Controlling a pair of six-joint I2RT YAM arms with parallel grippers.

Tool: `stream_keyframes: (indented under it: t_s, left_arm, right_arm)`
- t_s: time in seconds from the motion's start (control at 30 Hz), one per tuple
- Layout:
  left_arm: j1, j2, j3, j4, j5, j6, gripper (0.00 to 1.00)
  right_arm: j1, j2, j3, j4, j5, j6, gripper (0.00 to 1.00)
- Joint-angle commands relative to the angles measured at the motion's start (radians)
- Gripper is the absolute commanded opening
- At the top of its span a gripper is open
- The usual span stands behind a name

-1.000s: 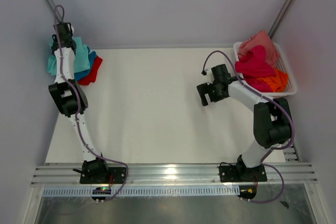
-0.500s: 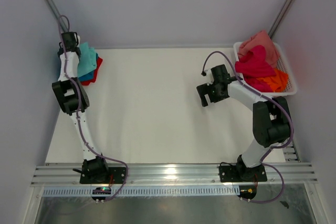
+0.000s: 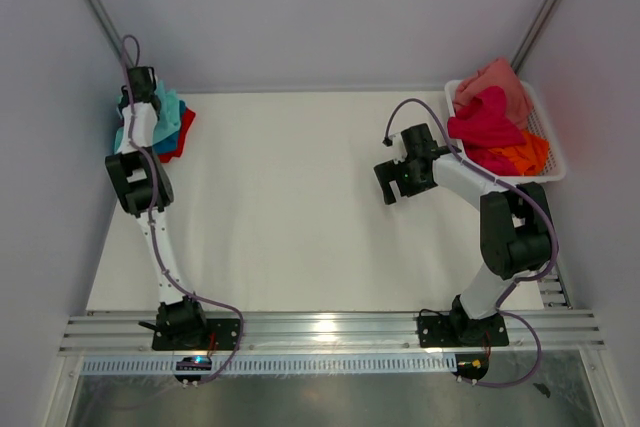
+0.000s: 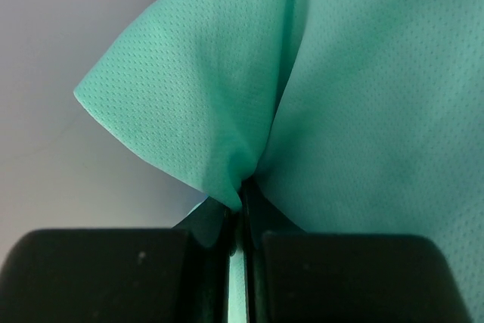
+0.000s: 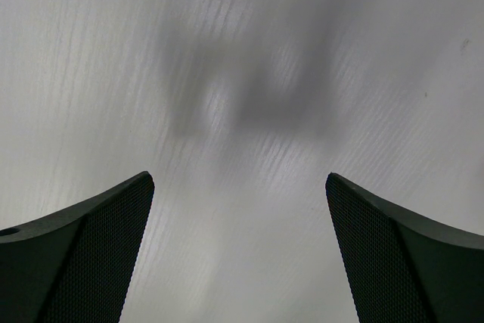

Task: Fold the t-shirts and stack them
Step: Neatly place the folded tshirt to the corner

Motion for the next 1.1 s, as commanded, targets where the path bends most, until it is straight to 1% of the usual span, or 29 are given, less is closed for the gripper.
stream_keyframes:
  t_s: [0.0,0.27,0.4,0.47,0.53,0.67,0.73,0.77,0.8,0.83,0.97,1.07]
  left_arm:
    - [0.001,0.008,0.039,0.09,-0.062,0.039,0.0]
    - [0.001,0.015,0.086,0.158,-0.111,0.121,0.0]
    - [0.001,0.02,0.077,0.169,-0.096,0.127,0.0]
    - [0.0,0.014,0.053,0.161,-0.062,0.107,0.0]
    - [-0.002,-0.008,-0.01,0.15,-0.033,0.096,0.01]
    - [-0.016,-0.042,-0.136,0.195,-0.03,0.11,0.08]
    - [-0.022,-0.043,-0.153,0.19,-0.024,0.105,0.17]
    - [-0.023,-0.045,-0.153,0.184,-0.019,0.099,0.59]
    - [-0.025,-0.046,-0.154,0.172,-0.013,0.081,0.89]
    - [-0.026,-0.052,-0.156,0.169,-0.008,0.07,0.99]
    - [-0.048,-0.104,-0.209,0.21,-0.001,0.065,0.99]
    - [-0.063,-0.144,-0.211,0.218,0.001,0.076,0.99]
  right_arm:
    - [0.006,-0.019,0.027,0.01,0.001,-0.009,0.99]
    - [0.006,-0.014,0.027,0.009,-0.006,-0.01,0.99]
    - [0.006,-0.008,0.028,0.006,-0.01,-0.01,0.99]
    - [0.006,-0.005,0.031,0.004,-0.012,-0.012,0.99]
    - [0.006,-0.005,0.03,0.004,-0.015,-0.012,1.0]
    - [0.006,0.0,0.03,0.003,-0.021,-0.014,1.0]
    - [0.006,0.003,0.03,0.001,-0.025,-0.014,0.99]
    - [0.006,0.004,0.031,0.0,-0.029,-0.014,0.99]
    - [0.006,0.006,0.031,-0.002,-0.029,-0.014,0.99]
    - [0.006,0.007,0.031,-0.002,-0.032,-0.015,0.99]
    - [0.006,0.004,0.031,-0.002,-0.038,-0.018,0.99]
    - [0.006,0.006,0.031,-0.003,-0.045,-0.018,0.99]
